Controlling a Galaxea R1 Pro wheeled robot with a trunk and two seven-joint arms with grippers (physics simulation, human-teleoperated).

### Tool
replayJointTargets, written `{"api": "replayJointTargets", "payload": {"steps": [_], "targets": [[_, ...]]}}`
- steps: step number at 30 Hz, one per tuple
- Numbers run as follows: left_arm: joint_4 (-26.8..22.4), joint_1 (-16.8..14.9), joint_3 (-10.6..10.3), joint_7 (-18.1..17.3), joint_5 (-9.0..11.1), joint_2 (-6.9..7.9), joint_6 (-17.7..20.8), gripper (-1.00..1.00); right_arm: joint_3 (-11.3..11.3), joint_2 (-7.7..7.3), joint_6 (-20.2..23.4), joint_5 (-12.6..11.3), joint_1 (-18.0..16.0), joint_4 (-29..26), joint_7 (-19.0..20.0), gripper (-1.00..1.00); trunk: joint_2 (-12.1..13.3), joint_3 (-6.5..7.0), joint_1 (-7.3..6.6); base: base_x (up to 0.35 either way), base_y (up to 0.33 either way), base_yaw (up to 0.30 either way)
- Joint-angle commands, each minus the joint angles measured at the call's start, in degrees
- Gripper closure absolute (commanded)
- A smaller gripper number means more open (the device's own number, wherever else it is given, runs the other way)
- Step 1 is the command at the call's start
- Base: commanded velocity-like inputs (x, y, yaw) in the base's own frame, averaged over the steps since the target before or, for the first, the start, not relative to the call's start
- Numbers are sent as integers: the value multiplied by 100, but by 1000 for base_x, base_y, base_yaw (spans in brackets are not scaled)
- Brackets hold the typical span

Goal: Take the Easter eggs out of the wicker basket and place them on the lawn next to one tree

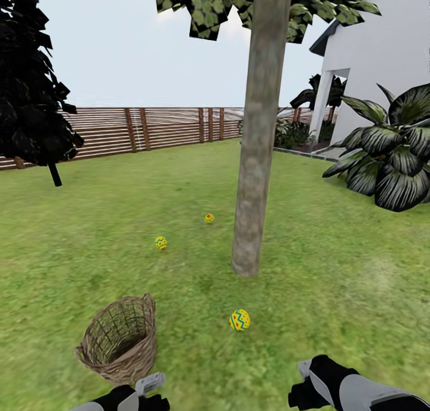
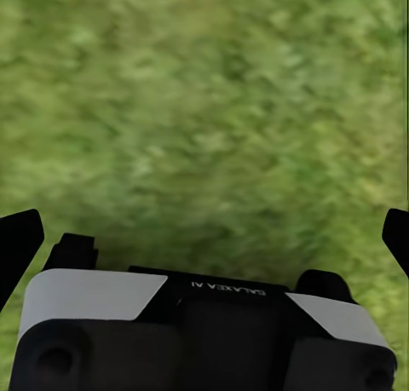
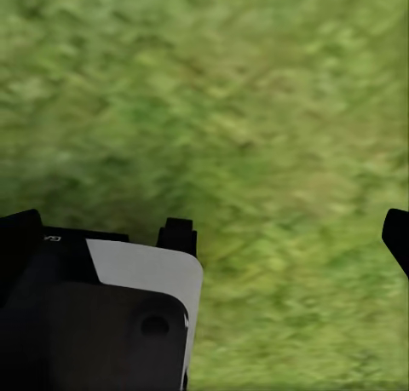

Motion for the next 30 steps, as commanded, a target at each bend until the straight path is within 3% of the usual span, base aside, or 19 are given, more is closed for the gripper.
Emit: {"api": "replayJointTargets", "payload": {"steps": [1, 8, 30], "targets": [[13, -7, 43, -3, 12, 0, 9, -100, 48, -2, 15, -10, -6, 2, 34, -100, 37, 21, -22, 0, 0, 0], [16, -7, 36, 0, 5, -16, 9, -100, 48, -2, 16, -2, -6, 2, 34, -100, 317, 204, -176, 0, 0, 0], [16, -7, 34, -18, -1, 8, 37, -100, 41, -39, 6, -13, -6, 91, 41, -100, 1200, 604, -659, 0, 0, 0]]}}
